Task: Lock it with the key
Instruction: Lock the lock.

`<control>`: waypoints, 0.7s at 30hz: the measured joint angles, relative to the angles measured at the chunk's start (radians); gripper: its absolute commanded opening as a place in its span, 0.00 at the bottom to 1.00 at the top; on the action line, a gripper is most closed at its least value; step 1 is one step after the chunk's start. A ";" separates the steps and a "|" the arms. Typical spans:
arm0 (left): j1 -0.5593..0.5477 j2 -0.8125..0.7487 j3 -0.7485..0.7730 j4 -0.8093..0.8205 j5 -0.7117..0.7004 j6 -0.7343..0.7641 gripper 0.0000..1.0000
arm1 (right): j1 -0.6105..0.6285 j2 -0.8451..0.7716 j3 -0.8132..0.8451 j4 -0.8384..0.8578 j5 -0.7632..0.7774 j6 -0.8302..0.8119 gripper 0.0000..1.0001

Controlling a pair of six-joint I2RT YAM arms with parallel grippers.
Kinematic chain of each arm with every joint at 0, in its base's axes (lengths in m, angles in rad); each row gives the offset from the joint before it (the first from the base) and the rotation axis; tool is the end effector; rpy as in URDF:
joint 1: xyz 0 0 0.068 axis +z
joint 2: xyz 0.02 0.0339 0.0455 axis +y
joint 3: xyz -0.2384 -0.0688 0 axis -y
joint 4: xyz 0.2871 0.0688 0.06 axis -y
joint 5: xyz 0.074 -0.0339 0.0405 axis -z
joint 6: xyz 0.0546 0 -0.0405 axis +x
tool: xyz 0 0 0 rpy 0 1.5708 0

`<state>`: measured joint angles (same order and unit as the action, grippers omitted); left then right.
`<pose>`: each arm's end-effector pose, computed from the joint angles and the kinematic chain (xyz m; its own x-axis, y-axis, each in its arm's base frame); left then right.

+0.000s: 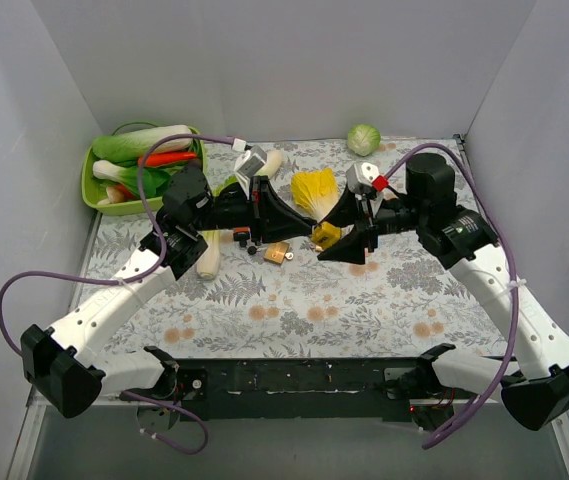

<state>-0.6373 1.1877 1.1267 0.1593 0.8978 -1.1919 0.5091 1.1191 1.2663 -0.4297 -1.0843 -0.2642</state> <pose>0.2387 -0.2299 0.3876 -0.8965 -0.0568 -0.4394 0.4418 -0.0402 -0.8962 0.2268 0.1819 0.4017 0.0181 -0.1297 -0.9914 -0.9991 -0.0408 -0.0129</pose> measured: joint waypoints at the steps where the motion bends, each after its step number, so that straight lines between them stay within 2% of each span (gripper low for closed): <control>1: 0.000 0.000 -0.002 0.000 -0.002 -0.002 0.00 | 0.009 0.002 0.000 0.006 0.008 0.003 0.53; 2: 0.000 0.000 -0.005 0.000 -0.005 -0.002 0.00 | 0.016 0.003 0.000 0.011 0.016 0.005 0.48; 3: 0.001 0.000 -0.007 -0.001 -0.007 -0.002 0.00 | 0.021 0.005 0.000 0.013 0.024 0.007 0.38; 5: 0.001 0.000 -0.008 -0.001 -0.006 -0.003 0.00 | 0.029 0.010 0.000 0.014 0.049 0.019 0.23; 7: 0.002 -0.002 -0.009 -0.001 -0.019 0.004 0.00 | 0.029 0.015 0.000 0.020 0.068 0.031 0.02; 8: 0.005 -0.002 -0.014 0.000 -0.022 0.005 0.02 | 0.029 0.017 0.000 0.021 0.074 0.031 0.01; 9: 0.007 -0.003 -0.019 0.001 -0.024 0.007 0.11 | 0.030 0.019 0.000 0.019 0.081 0.031 0.01; 10: 0.008 -0.004 -0.024 0.001 -0.025 0.012 0.37 | 0.030 0.024 0.000 0.015 0.085 0.030 0.01; 13: 0.013 -0.005 -0.023 -0.033 -0.016 0.060 0.55 | 0.030 0.039 0.000 0.005 0.089 0.025 0.01; 17: 0.027 0.000 0.038 -0.190 0.032 0.163 0.61 | 0.031 0.055 0.000 -0.030 0.088 0.016 0.01; 21: 0.045 0.001 0.100 -0.335 0.090 0.273 0.58 | 0.031 0.061 0.008 -0.072 0.080 -0.018 0.01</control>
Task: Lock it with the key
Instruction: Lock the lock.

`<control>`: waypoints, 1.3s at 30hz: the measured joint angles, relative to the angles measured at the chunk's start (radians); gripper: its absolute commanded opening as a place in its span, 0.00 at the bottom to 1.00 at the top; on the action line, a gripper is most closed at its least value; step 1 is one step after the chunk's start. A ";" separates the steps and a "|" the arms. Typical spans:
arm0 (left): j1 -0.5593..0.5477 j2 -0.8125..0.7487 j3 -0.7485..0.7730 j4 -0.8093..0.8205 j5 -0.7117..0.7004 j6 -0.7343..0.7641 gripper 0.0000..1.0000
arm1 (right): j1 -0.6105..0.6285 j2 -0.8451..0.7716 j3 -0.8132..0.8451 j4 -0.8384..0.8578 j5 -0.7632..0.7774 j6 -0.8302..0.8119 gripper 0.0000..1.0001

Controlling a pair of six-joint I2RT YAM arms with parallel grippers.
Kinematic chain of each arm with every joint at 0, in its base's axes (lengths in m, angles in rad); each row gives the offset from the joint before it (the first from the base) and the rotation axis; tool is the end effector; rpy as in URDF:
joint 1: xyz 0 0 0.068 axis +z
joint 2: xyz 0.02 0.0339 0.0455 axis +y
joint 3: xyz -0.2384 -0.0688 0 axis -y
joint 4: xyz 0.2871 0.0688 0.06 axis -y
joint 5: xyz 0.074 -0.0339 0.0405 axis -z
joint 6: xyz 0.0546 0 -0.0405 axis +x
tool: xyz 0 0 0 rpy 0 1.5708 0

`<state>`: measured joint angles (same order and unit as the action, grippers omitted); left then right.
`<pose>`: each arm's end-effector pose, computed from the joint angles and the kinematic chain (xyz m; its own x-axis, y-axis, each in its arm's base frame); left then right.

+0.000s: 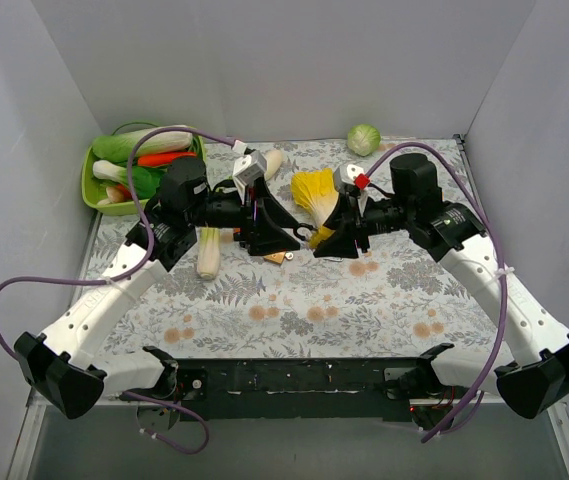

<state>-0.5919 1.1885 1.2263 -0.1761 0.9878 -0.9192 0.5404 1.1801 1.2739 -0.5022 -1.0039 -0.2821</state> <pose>0.2391 -0.2157 0.3912 -0.8592 0.0502 -0.5092 0.5115 0.0585 -0.8573 0.2372 0.1960 0.3795 -0.0654 -0.2136 -0.9747 -0.9978 0.0029 0.0663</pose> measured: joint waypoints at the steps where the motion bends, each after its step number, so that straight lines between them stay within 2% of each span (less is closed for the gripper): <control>1: 0.002 0.000 0.013 -0.032 0.004 0.023 0.57 | 0.002 0.003 0.005 -0.013 -0.004 -0.012 0.01; 5: 0.005 0.016 0.060 -0.132 0.016 0.100 0.50 | 0.014 0.013 0.020 -0.057 -0.011 -0.048 0.01; 12: 0.005 0.050 0.082 -0.211 0.020 0.155 0.32 | 0.046 0.034 0.050 -0.101 -0.012 -0.079 0.01; 17: 0.006 0.052 0.082 -0.235 0.023 0.175 0.11 | 0.053 0.042 0.061 -0.104 -0.008 -0.086 0.01; 22: 0.006 0.052 0.082 -0.251 0.031 0.187 0.01 | 0.058 0.056 0.066 -0.120 0.000 -0.088 0.01; 39: -0.045 0.031 -0.001 -0.188 -0.038 0.046 0.00 | 0.100 0.069 0.074 -0.202 0.084 -0.072 0.01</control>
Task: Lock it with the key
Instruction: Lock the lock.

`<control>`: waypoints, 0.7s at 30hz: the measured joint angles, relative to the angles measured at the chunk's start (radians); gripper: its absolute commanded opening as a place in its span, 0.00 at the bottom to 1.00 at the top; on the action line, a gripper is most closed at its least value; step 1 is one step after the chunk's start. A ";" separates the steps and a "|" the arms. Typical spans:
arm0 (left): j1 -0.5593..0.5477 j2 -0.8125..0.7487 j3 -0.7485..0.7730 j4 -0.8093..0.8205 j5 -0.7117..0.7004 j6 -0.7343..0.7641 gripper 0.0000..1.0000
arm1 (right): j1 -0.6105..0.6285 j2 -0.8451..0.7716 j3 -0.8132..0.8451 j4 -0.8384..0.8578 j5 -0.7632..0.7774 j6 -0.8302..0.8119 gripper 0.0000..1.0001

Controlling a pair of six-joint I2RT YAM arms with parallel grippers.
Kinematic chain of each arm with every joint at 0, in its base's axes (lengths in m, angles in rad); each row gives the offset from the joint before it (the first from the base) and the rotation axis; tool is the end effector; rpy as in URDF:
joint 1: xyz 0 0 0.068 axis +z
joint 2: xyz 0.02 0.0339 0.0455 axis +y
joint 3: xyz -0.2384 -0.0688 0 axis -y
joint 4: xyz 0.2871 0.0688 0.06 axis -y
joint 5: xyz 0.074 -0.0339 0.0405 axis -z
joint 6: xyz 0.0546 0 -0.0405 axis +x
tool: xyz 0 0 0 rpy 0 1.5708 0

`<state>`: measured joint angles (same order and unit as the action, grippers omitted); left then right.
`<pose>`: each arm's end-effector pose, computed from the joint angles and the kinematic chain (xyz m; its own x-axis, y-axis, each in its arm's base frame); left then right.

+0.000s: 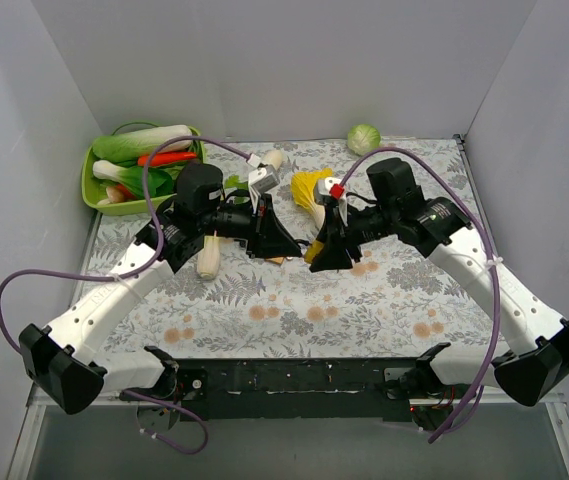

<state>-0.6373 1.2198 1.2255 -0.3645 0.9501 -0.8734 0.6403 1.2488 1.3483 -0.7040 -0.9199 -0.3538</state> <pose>0.2338 -0.2284 0.3619 -0.9157 0.1233 -0.3824 0.3991 0.1693 -0.9012 0.2246 0.2215 0.3670 -0.1203 -0.3514 -0.9285 -0.9899 -0.0287 0.1391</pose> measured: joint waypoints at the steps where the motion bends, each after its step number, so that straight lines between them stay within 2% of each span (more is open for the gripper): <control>1: -0.002 -0.004 -0.009 0.008 -0.005 -0.007 0.00 | 0.002 0.002 0.000 -0.006 0.003 0.003 0.01; 8: -0.010 -0.045 -0.111 0.139 -0.028 -0.072 0.00 | 0.016 0.029 0.000 -0.029 -0.003 0.042 0.01; 16: -0.041 -0.058 -0.154 0.291 -0.053 -0.099 0.00 | 0.049 0.075 -0.003 -0.005 -0.068 0.097 0.01; 21: -0.043 -0.089 -0.180 0.304 -0.076 -0.103 0.00 | 0.055 0.080 -0.004 0.001 -0.074 0.088 0.01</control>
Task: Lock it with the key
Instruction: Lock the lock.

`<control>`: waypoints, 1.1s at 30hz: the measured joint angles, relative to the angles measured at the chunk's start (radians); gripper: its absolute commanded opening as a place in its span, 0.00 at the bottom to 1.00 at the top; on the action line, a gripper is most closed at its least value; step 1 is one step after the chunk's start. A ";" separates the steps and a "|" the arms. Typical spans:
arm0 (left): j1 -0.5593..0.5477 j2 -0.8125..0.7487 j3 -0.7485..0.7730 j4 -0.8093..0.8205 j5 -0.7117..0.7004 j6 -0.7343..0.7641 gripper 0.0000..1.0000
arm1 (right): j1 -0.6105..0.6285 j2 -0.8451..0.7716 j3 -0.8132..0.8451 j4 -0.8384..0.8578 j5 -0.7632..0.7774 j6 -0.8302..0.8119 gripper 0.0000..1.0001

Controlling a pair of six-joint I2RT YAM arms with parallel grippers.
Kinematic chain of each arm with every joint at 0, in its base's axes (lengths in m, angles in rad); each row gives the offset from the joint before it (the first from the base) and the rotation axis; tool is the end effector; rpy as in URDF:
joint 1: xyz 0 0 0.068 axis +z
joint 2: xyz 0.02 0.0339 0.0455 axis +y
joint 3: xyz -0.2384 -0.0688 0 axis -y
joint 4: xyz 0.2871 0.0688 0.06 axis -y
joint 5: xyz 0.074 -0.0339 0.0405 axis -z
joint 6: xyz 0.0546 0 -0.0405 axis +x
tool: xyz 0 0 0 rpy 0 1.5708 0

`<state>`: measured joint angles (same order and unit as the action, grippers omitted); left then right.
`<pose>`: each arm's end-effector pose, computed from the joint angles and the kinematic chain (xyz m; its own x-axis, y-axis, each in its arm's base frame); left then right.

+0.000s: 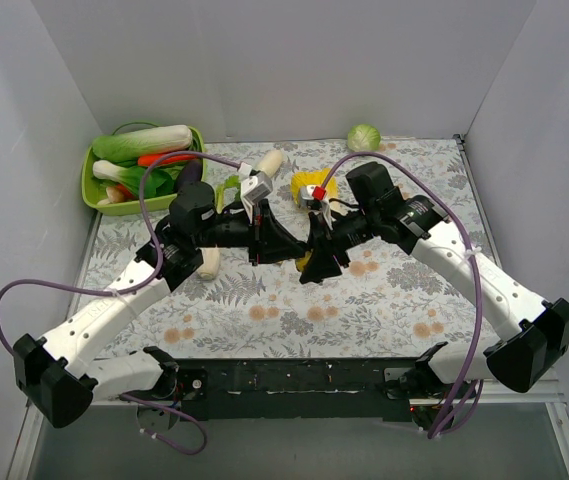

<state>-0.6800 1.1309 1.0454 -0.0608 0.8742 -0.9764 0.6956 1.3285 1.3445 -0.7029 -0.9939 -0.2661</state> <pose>0.2206 -0.2322 0.3486 -0.8866 0.0333 -0.4614 0.4625 0.0881 -0.8823 0.2233 0.2461 0.3437 -0.2469 -0.3930 -0.8858 -0.9452 -0.1036 0.3095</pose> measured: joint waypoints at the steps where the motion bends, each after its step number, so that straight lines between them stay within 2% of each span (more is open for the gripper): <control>1: 0.000 -0.005 -0.001 -0.006 -0.003 0.000 0.00 | 0.001 0.000 0.000 0.000 -0.002 -0.006 0.01; 4: 0.014 -0.022 -0.005 -0.033 0.001 0.005 0.00 | -0.001 0.000 0.000 0.002 0.000 -0.026 0.01; 5: 0.021 -0.027 -0.006 -0.043 0.003 0.009 0.00 | -0.002 0.000 0.000 0.003 0.003 -0.032 0.10; 6: 0.027 -0.035 -0.009 -0.055 0.004 0.020 0.00 | -0.003 0.000 0.000 0.002 -0.002 -0.037 0.41; 7: 0.035 -0.044 -0.014 -0.065 0.008 0.023 0.00 | -0.005 0.000 0.000 0.004 -0.005 -0.041 0.54; 9: 0.043 -0.059 -0.019 -0.076 0.008 0.027 0.00 | -0.008 0.000 0.001 0.014 -0.013 -0.044 0.76; 12: 0.060 -0.070 -0.034 -0.113 0.018 0.001 0.00 | -0.030 -0.021 -0.002 0.089 -0.019 -0.028 0.86; 20: 0.138 -0.066 -0.040 -0.035 0.029 -0.127 0.00 | -0.079 -0.109 -0.058 0.259 -0.023 0.050 0.88; 25: 0.155 -0.072 -0.040 0.073 0.032 -0.224 0.00 | -0.089 -0.137 -0.195 0.485 -0.026 0.222 0.88; 29: 0.174 -0.076 -0.041 0.158 0.036 -0.307 0.00 | -0.092 -0.170 -0.316 0.710 -0.001 0.396 0.82; 33: 0.195 -0.076 -0.044 0.230 0.035 -0.368 0.00 | -0.092 -0.177 -0.346 0.874 0.019 0.529 0.73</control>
<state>-0.4854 1.0546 1.0016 0.1692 0.9092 -1.3445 0.6041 1.1519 0.9985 0.1707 -0.9745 0.2630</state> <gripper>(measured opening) 0.107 0.783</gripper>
